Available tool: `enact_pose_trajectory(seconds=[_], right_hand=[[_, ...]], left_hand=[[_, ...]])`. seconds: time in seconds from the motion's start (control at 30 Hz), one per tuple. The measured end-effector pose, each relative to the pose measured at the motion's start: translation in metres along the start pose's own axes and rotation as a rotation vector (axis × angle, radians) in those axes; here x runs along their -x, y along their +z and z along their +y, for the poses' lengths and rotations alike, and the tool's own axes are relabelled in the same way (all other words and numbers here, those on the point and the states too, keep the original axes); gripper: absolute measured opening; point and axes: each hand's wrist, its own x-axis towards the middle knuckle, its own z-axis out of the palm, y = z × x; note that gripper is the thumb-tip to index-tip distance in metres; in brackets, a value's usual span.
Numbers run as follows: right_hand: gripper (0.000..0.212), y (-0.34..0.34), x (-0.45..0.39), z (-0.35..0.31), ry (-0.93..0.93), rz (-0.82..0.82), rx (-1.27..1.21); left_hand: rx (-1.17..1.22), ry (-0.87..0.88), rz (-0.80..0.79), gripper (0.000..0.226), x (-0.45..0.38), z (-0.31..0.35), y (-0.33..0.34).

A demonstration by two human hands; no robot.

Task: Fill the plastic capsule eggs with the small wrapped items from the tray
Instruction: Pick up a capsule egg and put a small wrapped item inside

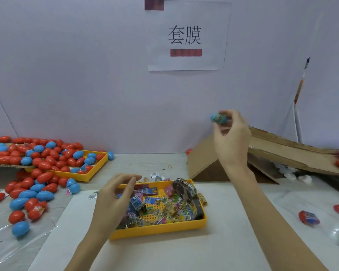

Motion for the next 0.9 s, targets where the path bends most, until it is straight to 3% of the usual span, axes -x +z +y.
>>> enact_pose_trajectory(seconds=[0.13,0.2,0.33,0.43,0.7,0.9], right_hand=[[0.048,0.002,-0.02,0.019,0.143,-0.094,0.554],[0.054,0.01,0.001,0.018,0.108,-0.157,0.63],[0.036,0.03,0.068,0.015,-0.111,-0.305,0.405],[0.022,0.037,0.107,0.015,-0.153,-0.435,0.18],[0.015,0.047,0.143,0.014,-0.24,-0.681,0.131],[0.018,0.05,0.149,0.014,-0.281,-0.766,0.126]], left_hand=[[-0.068,-0.016,-0.013,0.014,0.0,-0.002,0.001],[-0.091,-0.05,-0.012,0.014,-0.001,-0.004,0.001],[-0.117,-0.096,-0.018,0.014,-0.002,-0.007,0.001],[-0.168,-0.097,-0.007,0.016,-0.004,-0.011,-0.002],[-0.51,-0.295,0.21,0.036,-0.051,-0.056,-0.037],[-0.906,-0.305,-0.012,0.041,-0.11,-0.094,-0.069]])
